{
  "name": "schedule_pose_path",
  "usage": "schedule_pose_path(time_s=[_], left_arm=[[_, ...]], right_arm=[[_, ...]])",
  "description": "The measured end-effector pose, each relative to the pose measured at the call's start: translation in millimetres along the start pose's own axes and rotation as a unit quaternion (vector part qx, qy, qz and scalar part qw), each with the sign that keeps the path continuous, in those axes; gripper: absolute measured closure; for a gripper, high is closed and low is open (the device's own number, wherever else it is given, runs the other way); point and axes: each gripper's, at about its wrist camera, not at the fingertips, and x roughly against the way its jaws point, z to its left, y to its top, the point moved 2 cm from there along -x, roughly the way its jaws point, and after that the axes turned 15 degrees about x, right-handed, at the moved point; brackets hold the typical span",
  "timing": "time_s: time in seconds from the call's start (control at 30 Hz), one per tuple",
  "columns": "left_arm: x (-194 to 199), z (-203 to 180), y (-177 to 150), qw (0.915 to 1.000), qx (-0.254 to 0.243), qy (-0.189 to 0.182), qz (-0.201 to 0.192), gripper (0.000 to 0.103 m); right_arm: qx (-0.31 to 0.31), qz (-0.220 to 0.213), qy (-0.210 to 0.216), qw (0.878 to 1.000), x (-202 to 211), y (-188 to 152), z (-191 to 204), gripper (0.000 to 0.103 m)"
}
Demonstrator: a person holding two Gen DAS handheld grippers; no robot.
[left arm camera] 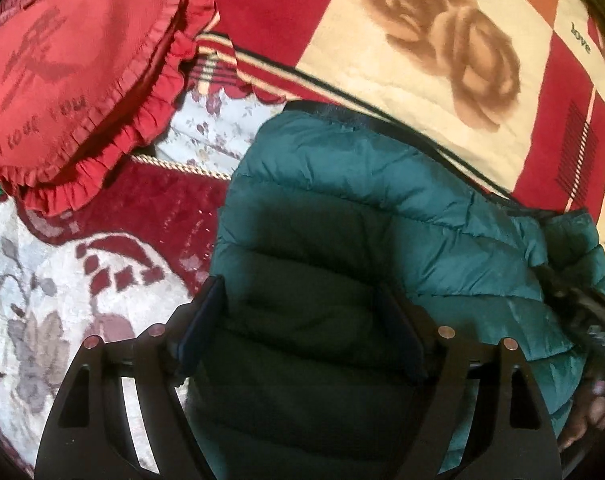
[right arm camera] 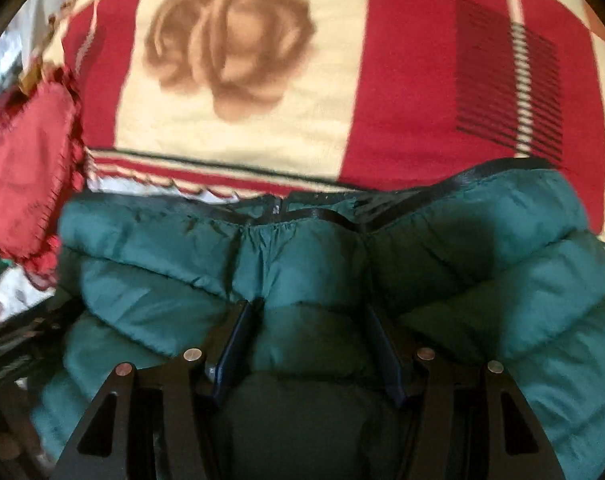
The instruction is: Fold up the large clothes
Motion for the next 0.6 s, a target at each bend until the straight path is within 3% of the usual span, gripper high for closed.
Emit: schedule_pose_path(time_s=[0.27,0.47,0.6], left_arm=[[16,-6,-4,1.0000,-0.005,-0.001,-0.008,0.023],[-1,-11,-6,0.9999,-0.004,0.013,-0.001,0.021],[-15,-11,-2,0.9998,-0.008,0.015,0.007,0.018]], right_arm=[[-0.025,-0.057,-0.051,0.997,75,-29,-55,0.046],[-0.040,-0.021,-0.083,0.996,49,-41,-90,0.044],[-0.041,0.007,-0.094,0.995,21,-45,-99,0.034]])
